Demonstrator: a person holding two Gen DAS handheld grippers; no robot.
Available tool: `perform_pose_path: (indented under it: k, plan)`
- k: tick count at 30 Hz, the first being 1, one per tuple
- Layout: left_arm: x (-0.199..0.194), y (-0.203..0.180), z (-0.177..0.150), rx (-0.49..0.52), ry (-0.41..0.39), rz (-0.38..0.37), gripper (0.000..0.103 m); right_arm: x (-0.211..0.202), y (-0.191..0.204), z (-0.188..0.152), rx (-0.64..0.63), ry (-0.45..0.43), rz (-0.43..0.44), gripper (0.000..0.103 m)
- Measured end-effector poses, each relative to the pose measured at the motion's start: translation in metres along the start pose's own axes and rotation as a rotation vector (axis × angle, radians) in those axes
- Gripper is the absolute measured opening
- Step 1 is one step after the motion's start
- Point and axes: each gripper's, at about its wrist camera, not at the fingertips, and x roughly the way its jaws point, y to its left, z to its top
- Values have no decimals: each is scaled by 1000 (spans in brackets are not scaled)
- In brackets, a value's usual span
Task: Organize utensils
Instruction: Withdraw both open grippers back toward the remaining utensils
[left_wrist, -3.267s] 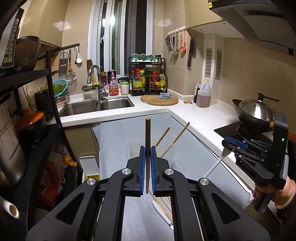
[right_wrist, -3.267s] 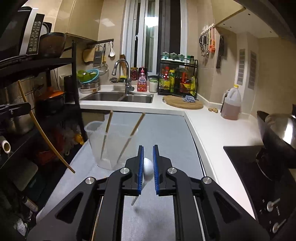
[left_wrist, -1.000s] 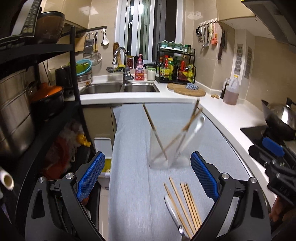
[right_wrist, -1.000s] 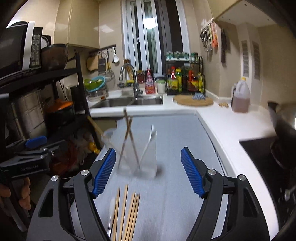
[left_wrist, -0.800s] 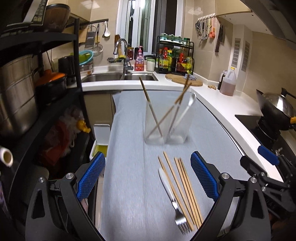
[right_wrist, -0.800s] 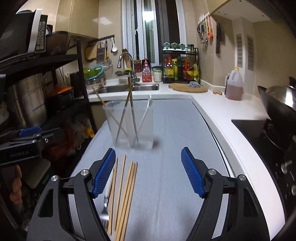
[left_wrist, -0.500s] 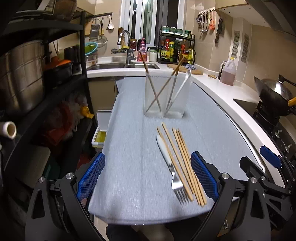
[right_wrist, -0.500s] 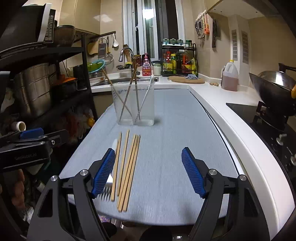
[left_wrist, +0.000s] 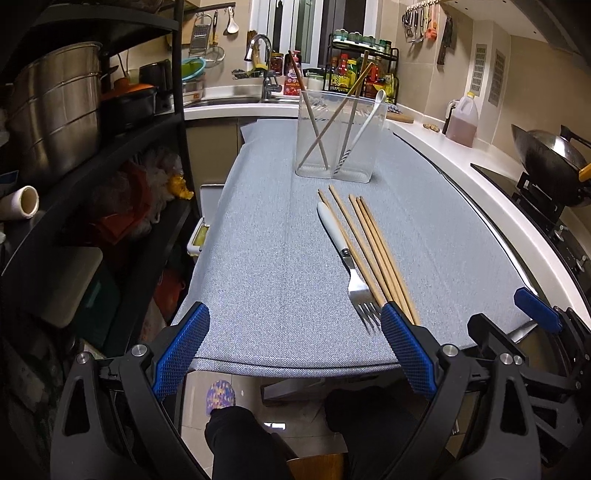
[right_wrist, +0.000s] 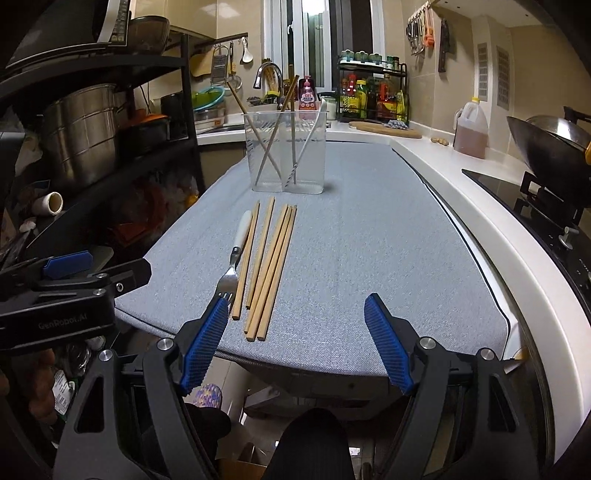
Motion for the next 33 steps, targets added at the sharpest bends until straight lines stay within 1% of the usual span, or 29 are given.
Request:
perform_pose_path:
  k: [9, 15, 17, 19, 20, 22, 25, 33]
  plan:
    - [4, 0, 0, 10, 3, 6, 91, 12, -3, -5, 23, 32, -5, 76]
    - [9, -1, -2, 18, 11, 10, 91, 22, 0, -7, 17, 44, -12, 76]
    - [11, -1, -3, 18, 11, 12, 91, 28, 1, -8, 9, 51, -16, 74]
    - [14, 0, -5, 14, 14, 7, 91, 35, 2, -10, 3, 59, -7, 65]
    - [16, 0, -6, 11, 15, 3, 91, 38, 3, -11, -2, 67, -2, 62]
    - [20, 0, -8, 11, 23, 2, 91, 44, 4, -14, -10, 79, 11, 50]
    - [26, 1, -10, 12, 40, 2, 91, 52, 5, -15, -13, 99, 38, 40]
    - [34, 3, -7, 13, 56, 2, 91, 68, 11, -16, -18, 128, 49, 39]
